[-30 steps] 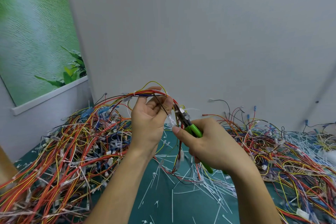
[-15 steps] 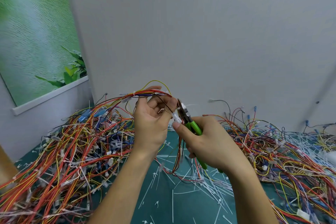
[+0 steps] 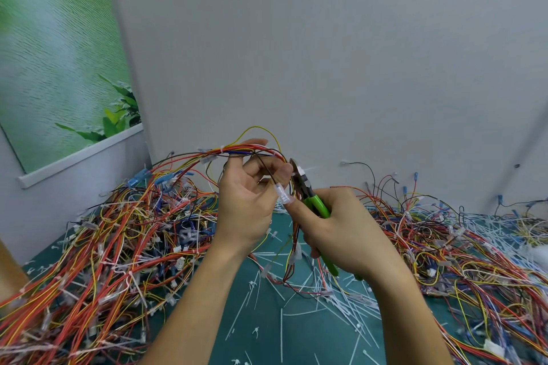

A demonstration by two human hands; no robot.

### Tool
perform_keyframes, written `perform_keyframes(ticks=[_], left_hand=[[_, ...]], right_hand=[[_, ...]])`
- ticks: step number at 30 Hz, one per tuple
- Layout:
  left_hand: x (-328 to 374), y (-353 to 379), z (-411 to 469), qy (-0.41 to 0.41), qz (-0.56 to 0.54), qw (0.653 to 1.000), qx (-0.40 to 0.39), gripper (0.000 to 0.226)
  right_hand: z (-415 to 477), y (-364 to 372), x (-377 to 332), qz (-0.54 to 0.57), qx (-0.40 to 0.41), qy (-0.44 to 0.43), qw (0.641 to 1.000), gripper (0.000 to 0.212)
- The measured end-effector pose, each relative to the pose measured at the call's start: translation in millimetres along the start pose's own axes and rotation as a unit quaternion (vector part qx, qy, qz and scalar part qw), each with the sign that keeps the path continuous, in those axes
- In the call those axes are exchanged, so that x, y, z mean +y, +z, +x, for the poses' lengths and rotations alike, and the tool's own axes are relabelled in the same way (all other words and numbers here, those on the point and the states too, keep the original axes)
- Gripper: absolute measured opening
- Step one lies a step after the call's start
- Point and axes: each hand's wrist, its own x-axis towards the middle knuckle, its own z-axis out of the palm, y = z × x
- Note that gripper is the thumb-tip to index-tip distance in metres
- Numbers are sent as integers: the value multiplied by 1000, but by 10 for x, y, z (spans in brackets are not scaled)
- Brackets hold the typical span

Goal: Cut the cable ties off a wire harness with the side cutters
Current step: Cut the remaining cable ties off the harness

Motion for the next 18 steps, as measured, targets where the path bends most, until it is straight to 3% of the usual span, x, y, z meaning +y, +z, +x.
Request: perform_keyframes(ticks=[18], left_hand=[[44, -28, 6, -18, 53, 998, -11, 44]], right_hand=[[21, 12, 23, -33, -5, 0, 999, 56]])
